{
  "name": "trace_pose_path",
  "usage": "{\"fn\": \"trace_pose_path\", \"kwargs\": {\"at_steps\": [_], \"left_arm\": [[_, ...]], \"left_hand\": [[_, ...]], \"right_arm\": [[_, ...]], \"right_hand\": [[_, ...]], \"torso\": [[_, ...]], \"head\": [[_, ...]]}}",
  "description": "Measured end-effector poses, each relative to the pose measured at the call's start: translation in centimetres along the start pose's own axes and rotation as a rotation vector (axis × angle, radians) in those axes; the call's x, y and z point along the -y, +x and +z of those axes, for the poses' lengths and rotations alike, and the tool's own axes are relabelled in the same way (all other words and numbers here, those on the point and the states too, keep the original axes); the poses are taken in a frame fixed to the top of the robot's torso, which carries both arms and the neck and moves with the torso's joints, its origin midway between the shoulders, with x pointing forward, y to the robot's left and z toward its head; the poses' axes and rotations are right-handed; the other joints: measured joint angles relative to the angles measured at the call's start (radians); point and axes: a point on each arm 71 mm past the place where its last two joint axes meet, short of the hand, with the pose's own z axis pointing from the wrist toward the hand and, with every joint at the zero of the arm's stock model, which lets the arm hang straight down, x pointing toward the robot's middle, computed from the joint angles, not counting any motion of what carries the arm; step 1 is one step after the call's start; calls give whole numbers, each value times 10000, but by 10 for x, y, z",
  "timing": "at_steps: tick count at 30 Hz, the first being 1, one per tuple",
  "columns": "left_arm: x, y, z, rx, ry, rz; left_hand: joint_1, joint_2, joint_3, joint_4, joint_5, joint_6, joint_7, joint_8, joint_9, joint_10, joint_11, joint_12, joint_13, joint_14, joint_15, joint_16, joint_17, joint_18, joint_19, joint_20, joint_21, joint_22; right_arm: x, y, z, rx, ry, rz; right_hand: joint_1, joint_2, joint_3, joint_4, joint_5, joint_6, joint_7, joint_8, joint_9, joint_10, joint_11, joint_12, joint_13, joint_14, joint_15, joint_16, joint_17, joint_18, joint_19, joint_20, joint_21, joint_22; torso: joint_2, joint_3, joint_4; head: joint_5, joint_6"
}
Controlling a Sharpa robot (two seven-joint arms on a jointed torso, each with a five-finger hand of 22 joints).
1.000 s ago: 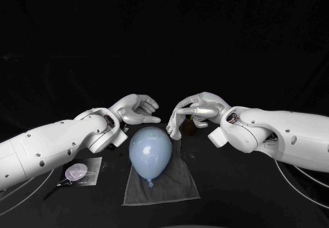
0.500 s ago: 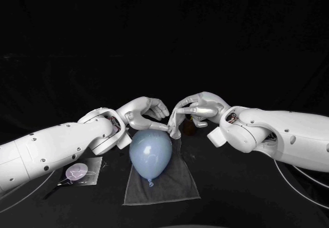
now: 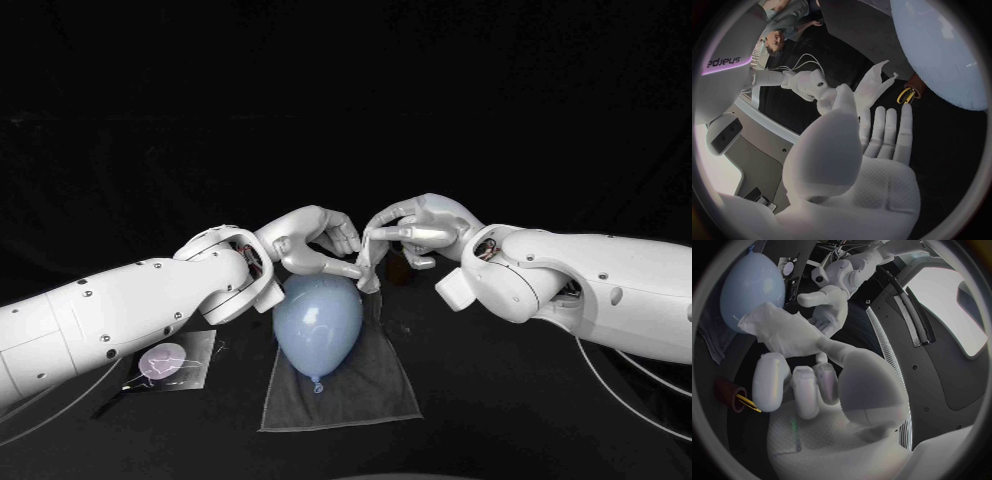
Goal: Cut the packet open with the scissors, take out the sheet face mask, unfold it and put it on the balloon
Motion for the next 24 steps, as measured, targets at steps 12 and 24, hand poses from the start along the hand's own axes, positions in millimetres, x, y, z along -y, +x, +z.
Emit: {"fn": "trace_pose_path", "kwargs": {"at_steps": [12,24], "left_arm": [[-1,1,1,-37,-199,373],[-2,0,5,257,-210,248]], "left_hand": [[133,54,-169,134,0,268,56,0,-193,126,-126,44,-23,107,-108,40,-75,150,70,-1,0,-1],[1086,1299,-139,249,0,1370,-9,-692,-788,968,-426,-100,-280,812,-438,98,-253,308,375,-54,108,8]], "right_arm": [[-1,1,0,-16,-29,18],[-1,2,-1,-36,-42,52]], "right_hand": [[-5,-7,0,0,48,-2,-2,0,0,0,0,45,-5,0,0,14,-8,-5,-1,0,0,5],[-13,-17,27,-28,46,-18,-19,0,0,0,0,44,3,0,0,8,-5,-10,27,-28,-1,8]], "torso": [[0,0,5],[12,-12,-1]], "head": [[-22,-11],[-55,-4]]}}
